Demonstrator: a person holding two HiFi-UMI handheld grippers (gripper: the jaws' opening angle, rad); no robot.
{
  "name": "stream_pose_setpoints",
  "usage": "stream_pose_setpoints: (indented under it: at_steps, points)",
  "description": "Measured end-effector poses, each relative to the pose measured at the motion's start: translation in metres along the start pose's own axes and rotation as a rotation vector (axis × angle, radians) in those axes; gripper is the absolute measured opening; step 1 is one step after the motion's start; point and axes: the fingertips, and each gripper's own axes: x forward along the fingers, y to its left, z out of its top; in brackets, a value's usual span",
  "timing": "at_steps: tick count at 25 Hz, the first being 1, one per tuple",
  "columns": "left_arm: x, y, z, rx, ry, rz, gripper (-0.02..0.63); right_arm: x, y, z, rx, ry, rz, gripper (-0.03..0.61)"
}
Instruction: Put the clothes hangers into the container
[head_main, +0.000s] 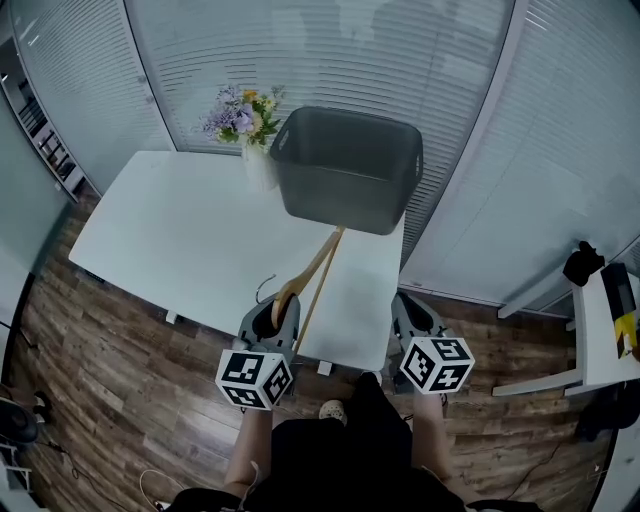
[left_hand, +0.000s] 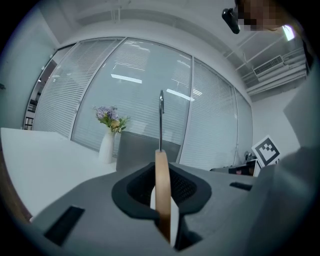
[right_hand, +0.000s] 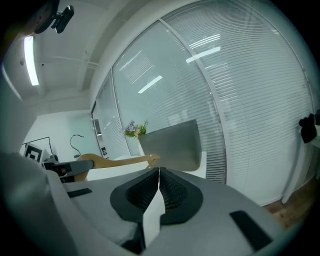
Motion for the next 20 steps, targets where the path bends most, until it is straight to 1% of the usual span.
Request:
stream_pose_setpoints:
  at_steps: [5, 12, 16, 20]
  points:
    - [-0.001, -0.004, 0.025, 0.012, -0.060, -0.021, 0.060, 0.002, -0.005, 0.021, -0.039, -0.029, -0.004, 0.029]
    - [0.012, -0.004, 0.063, 0.022, -0.135, -0.039, 0.060, 0.019, -0.002, 0.067, -0.145, -0.066, 0.057, 0.029]
    - [0.021, 0.003, 0.083, 0.028, -0.158, -0.027, 0.060, 0.030, -0.002, 0.090, -0.196, -0.083, 0.086, 0.029]
    - [0.034, 0.007, 0.103, 0.068, -0.175, -0.019, 0.060, 0.044, -0.008, 0.112, -0.243, -0.090, 0.107, 0.029]
